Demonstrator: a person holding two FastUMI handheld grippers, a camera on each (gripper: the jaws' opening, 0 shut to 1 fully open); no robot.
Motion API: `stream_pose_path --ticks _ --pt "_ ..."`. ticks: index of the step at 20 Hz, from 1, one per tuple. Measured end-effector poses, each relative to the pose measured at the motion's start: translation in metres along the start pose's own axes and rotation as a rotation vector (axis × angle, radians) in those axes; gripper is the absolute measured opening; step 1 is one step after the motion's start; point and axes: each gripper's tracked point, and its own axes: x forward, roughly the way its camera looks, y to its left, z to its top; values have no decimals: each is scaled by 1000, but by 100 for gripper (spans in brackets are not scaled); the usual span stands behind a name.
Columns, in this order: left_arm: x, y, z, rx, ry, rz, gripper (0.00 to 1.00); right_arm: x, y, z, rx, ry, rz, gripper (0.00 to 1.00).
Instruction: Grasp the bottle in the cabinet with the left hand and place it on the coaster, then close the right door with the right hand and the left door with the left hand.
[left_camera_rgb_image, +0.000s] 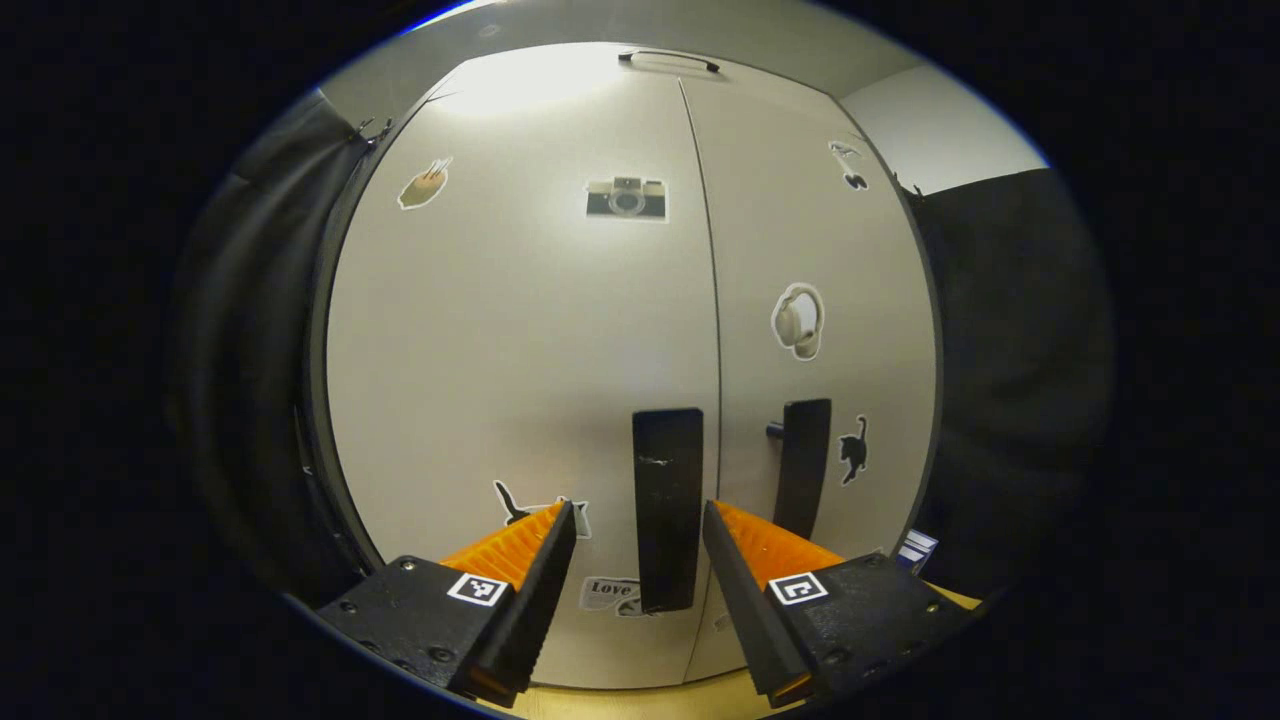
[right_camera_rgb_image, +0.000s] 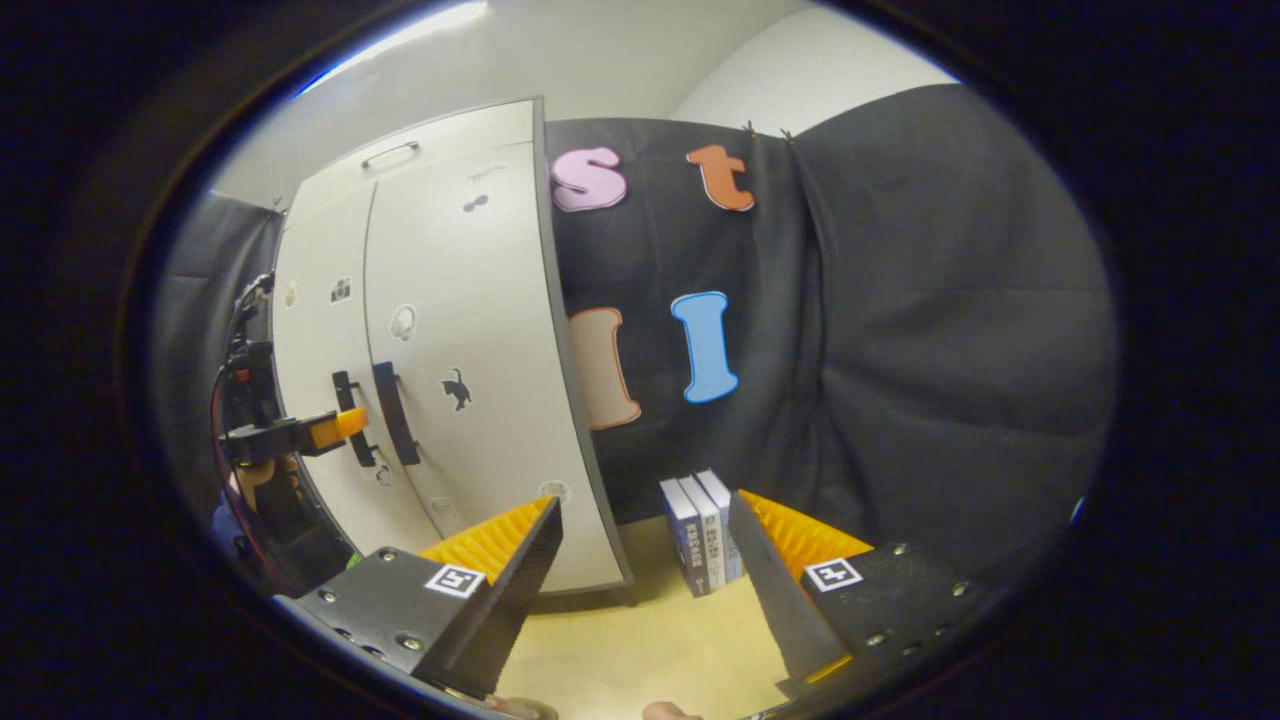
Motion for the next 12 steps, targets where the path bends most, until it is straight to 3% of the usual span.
stream_pose_path --ticks 7,12 --pt "-53 -10 36 -30 -45 -12 80 -18 51 43 -10 -80 95 100" --pt "-88 -5 53 -28 -80 40 80 -39 76 69 -24 -124 163 99"
